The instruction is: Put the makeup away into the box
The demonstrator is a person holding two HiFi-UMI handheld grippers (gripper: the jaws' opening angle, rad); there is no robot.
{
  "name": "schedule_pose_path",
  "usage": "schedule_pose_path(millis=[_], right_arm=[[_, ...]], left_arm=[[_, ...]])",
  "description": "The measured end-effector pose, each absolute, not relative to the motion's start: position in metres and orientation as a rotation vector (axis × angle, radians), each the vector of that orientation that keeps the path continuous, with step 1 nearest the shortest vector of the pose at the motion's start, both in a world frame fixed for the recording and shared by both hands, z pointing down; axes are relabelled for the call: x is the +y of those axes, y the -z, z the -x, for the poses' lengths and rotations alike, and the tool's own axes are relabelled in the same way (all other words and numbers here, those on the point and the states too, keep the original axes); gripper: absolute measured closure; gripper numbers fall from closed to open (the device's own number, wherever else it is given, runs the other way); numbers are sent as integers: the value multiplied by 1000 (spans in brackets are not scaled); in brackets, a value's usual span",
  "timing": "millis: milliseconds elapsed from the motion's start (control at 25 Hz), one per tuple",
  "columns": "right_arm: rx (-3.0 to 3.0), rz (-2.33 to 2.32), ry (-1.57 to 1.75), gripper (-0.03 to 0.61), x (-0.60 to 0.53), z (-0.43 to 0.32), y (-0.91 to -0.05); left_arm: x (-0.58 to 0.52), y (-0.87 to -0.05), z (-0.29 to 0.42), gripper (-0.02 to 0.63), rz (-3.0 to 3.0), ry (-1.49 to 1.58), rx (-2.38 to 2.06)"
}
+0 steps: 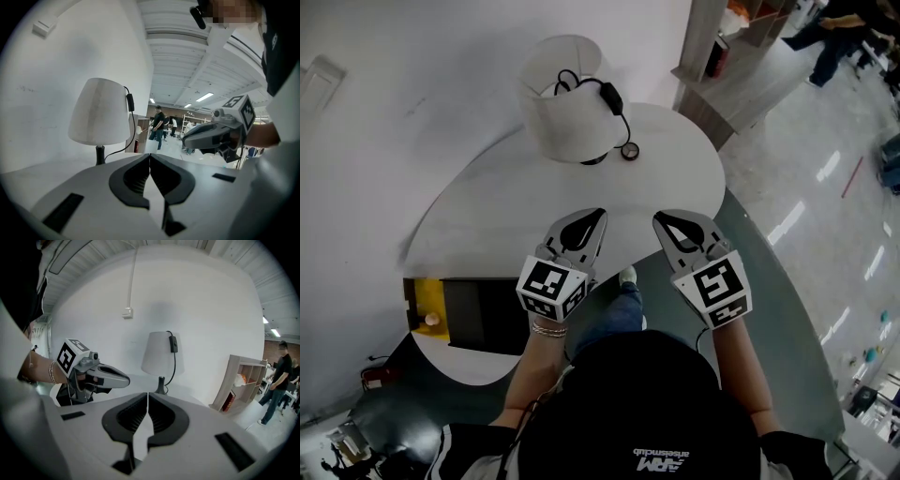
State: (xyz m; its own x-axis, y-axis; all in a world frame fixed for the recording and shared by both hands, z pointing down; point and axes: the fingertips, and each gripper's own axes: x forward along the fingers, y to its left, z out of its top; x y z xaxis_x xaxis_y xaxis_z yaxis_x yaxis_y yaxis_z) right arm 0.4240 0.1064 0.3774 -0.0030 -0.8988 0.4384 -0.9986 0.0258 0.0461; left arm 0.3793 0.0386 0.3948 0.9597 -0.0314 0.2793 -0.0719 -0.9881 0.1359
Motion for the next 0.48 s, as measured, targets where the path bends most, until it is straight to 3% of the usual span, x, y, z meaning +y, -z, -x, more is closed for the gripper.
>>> schedule_pose_path(millis=[480], right_arm=[[-1948, -1954, -418, 554, 91, -441, -381]], left_arm=[[37, -411, -394, 597, -2950, -482, -10]])
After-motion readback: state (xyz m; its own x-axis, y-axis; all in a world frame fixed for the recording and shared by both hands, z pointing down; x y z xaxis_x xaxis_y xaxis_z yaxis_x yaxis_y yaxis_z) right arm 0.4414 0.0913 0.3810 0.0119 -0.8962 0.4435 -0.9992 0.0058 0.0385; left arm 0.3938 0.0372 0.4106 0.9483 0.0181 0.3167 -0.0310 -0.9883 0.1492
